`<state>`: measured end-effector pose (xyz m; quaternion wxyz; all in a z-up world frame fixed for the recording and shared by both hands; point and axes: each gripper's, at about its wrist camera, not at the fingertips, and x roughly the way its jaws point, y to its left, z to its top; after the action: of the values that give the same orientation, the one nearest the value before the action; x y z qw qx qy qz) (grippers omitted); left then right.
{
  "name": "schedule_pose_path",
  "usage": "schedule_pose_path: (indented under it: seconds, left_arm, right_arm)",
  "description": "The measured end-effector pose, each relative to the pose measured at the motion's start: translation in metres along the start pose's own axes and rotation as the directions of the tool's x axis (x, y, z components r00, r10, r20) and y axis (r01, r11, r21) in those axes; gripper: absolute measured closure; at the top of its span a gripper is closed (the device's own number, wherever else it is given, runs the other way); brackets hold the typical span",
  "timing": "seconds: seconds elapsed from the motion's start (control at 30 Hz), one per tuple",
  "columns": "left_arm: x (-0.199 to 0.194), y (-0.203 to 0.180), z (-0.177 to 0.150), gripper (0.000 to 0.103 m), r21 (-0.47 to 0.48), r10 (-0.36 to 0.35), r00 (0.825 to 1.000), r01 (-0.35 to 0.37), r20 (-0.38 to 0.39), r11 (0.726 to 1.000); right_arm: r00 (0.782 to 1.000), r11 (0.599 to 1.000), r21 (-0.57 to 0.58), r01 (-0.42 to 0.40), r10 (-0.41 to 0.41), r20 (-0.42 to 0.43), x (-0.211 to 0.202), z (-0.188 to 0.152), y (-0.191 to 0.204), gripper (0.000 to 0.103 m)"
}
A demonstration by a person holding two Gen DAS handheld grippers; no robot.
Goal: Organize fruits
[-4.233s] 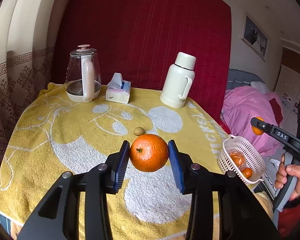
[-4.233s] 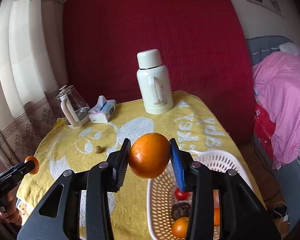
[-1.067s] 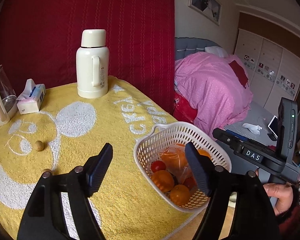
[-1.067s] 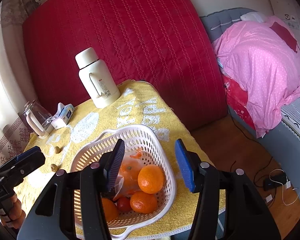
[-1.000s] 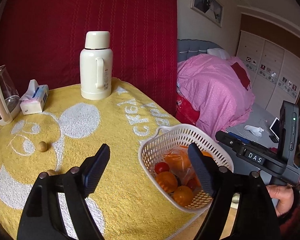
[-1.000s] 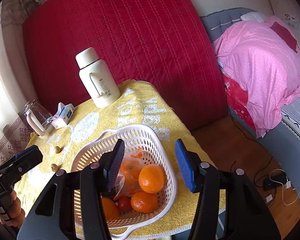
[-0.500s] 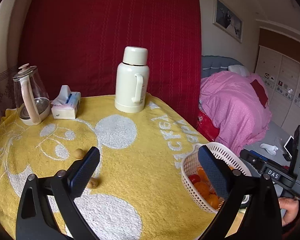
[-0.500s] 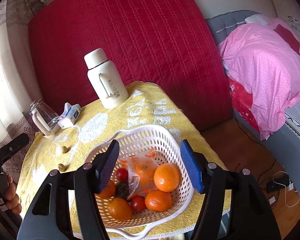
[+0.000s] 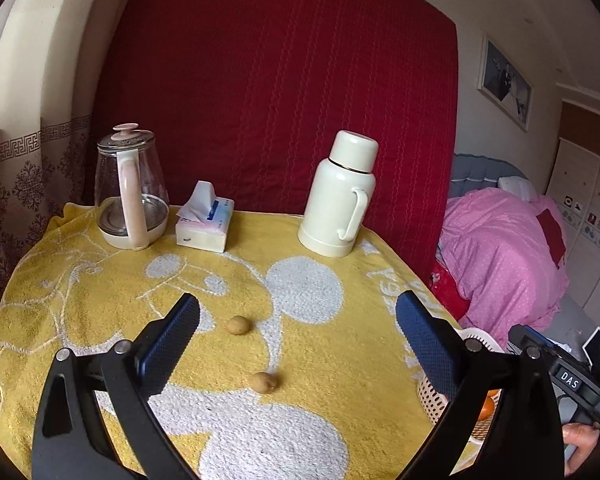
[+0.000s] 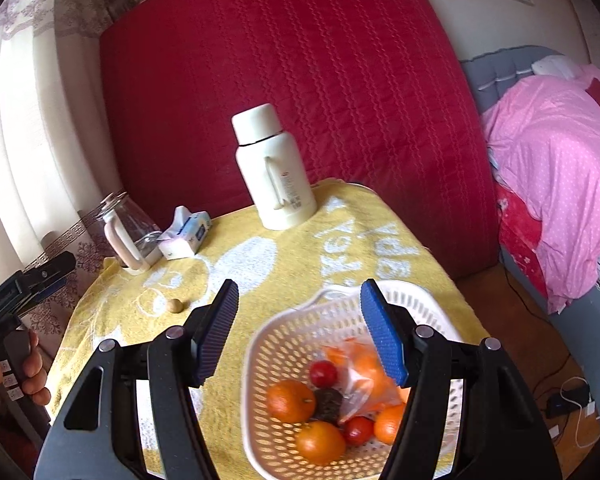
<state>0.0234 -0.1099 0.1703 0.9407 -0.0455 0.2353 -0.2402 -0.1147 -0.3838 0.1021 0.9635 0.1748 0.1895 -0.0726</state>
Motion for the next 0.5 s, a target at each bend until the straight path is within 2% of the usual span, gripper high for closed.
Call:
schedule_pose_path:
  seconds: [0.1,0.27,0.5]
  left_arm:
    - [-0.003,0.009,0.0,0.005,-0.005,0.011,1.0,-0.011,0.012,1.0]
    - [-0.008,0.024,-0.002,0.005,-0.018,-0.052,0.999,0.052,0.008,0.998]
    - [-0.014,0.033,-0.007,0.005,0.007,-0.02,1.0,0.02,0.019,1.0]
  right_arm:
    - [0.999,0.999,-0.029,-0.031,0.03,-0.009,0.007,0.0,0.02,0.038]
    - [0.996,0.993,-0.08,-0.085,0.082,-0.041,0.022,-0.002,0.056,0.038]
    - [0.987,0.98,-0.142,-0.138,0.125,-0.1,0.045,-0.013,0.099,0.038]
